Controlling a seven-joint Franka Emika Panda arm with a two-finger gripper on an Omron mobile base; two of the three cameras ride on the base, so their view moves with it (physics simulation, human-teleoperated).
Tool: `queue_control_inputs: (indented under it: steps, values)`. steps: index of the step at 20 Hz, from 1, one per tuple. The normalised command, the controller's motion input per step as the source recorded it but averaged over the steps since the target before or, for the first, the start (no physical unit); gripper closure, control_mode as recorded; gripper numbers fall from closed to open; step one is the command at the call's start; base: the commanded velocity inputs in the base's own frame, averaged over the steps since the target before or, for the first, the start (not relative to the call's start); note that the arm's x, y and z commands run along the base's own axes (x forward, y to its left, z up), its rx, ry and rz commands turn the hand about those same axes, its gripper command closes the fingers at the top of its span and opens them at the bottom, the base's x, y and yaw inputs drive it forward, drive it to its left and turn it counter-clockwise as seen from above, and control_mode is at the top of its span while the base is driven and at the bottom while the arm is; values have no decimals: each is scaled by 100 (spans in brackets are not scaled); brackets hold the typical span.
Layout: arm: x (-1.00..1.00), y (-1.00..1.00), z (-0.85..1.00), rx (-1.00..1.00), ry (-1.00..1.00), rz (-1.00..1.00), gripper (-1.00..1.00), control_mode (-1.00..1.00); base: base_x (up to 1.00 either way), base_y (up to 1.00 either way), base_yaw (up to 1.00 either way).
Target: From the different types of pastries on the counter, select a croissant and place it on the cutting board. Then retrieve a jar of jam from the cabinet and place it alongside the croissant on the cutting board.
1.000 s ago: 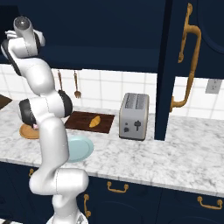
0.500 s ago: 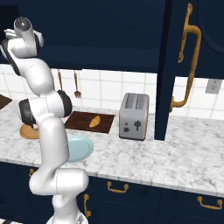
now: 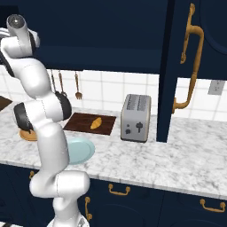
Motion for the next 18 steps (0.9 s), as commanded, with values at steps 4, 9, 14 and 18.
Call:
queue_control_inputs:
  steps: [4,9,14,18]
  values:
    - [-88,-14,0,0,-8,1,100,-100,0,0,0]
    - [-100,-42,0,0,-11,1,100,-100,0,0,0]
    - [-100,-69,0,0,-7,0,100,-100,0,0,0]
    - [-99,-66,0,0,-5,0,100,-100,0,0,0]
